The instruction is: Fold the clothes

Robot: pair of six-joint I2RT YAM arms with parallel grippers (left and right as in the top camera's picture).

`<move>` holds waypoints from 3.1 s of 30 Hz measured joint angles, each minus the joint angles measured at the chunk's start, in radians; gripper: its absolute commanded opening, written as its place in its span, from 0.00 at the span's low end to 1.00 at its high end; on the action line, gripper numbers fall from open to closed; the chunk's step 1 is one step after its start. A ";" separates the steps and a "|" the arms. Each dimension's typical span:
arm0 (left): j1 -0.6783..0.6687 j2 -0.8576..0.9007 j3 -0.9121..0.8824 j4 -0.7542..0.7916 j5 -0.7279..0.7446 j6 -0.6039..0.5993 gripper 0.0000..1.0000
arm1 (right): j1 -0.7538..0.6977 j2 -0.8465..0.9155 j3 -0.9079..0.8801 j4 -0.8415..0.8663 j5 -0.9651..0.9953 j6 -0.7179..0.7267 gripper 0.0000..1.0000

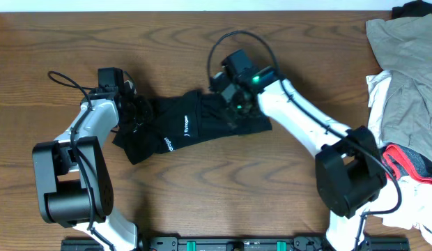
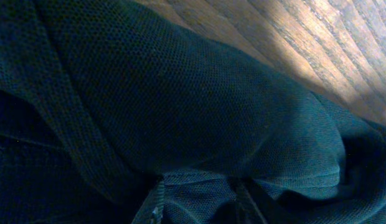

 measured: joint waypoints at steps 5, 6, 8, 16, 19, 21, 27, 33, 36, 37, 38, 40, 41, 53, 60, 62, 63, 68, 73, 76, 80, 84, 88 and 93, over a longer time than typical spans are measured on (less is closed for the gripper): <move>0.000 0.000 0.002 -0.007 -0.002 0.000 0.39 | 0.021 0.002 0.000 0.007 0.010 0.010 0.92; 0.000 0.000 0.002 -0.008 -0.002 0.000 0.40 | 0.019 0.002 0.000 0.001 0.021 0.013 0.93; 0.000 0.000 0.003 -0.011 -0.005 0.002 0.40 | 0.011 0.002 0.000 -0.021 0.035 0.015 0.99; 0.002 0.002 0.012 -0.020 0.016 0.032 0.48 | -0.051 0.003 0.000 -0.057 0.066 0.019 0.87; 0.006 0.002 0.013 -0.022 0.027 0.047 0.48 | -0.057 0.005 0.000 -0.033 0.068 0.020 0.69; 0.007 0.002 0.013 -0.023 0.031 0.049 0.48 | -0.056 0.010 0.000 -0.011 0.069 0.034 0.63; 0.010 0.002 0.013 -0.025 0.037 0.052 0.48 | -0.056 0.054 0.000 0.004 0.070 0.065 0.62; 0.010 0.002 0.014 -0.025 0.037 0.053 0.48 | -0.053 0.130 0.000 -0.021 0.006 0.087 0.62; 0.010 0.002 0.014 -0.024 0.037 0.055 0.48 | -0.048 0.133 0.000 -0.022 -0.051 0.090 0.62; 0.010 0.002 0.014 -0.024 0.037 0.055 0.48 | -0.045 0.133 0.000 -0.021 -0.068 0.090 0.62; 0.010 0.002 0.014 -0.024 0.037 0.055 0.48 | -0.042 0.133 0.000 -0.021 -0.094 0.090 0.63; 0.010 0.002 0.014 -0.024 0.037 0.055 0.48 | -0.033 0.133 0.000 -0.017 -0.151 0.090 0.66; 0.010 0.002 0.014 -0.024 0.037 0.055 0.48 | -0.031 0.133 0.000 -0.008 -0.181 0.087 0.66; 0.010 0.002 0.014 -0.024 0.038 0.055 0.48 | -0.024 0.133 0.000 0.216 -0.357 0.086 0.80; 0.010 0.002 0.014 -0.025 0.038 0.055 0.48 | -0.032 0.128 0.000 0.143 -0.326 0.088 0.99; 0.010 0.002 0.014 -0.025 0.038 0.055 0.48 | -0.047 0.111 -0.001 0.107 -0.302 0.092 0.99; 0.010 0.002 0.014 -0.025 0.039 0.055 0.48 | -0.059 0.092 -0.002 0.079 -0.292 0.095 0.99; 0.010 0.002 0.014 -0.025 0.039 0.055 0.48 | -0.128 -0.039 -0.002 -0.049 -0.261 0.129 0.99; 0.010 0.002 0.014 -0.025 0.038 0.055 0.48 | -0.141 -0.063 -0.006 -0.095 -0.244 0.147 0.99; 0.010 0.002 0.014 -0.025 0.038 0.055 0.48 | -0.135 -0.040 -0.028 -0.100 -0.244 0.152 0.99; 0.010 0.002 0.014 -0.025 0.039 0.055 0.48 | -0.116 -0.012 -0.076 -0.104 -0.244 0.156 0.99; 0.010 0.002 0.014 -0.025 0.039 0.055 0.48 | -0.098 -0.005 -0.126 -0.093 -0.244 0.160 0.96; 0.010 0.002 0.014 -0.025 0.039 0.055 0.48 | -0.097 -0.005 -0.163 -0.060 -0.244 0.167 0.90; 0.010 0.002 0.014 -0.025 0.039 0.055 0.48 | -0.096 -0.005 -0.185 -0.027 -0.244 0.171 0.67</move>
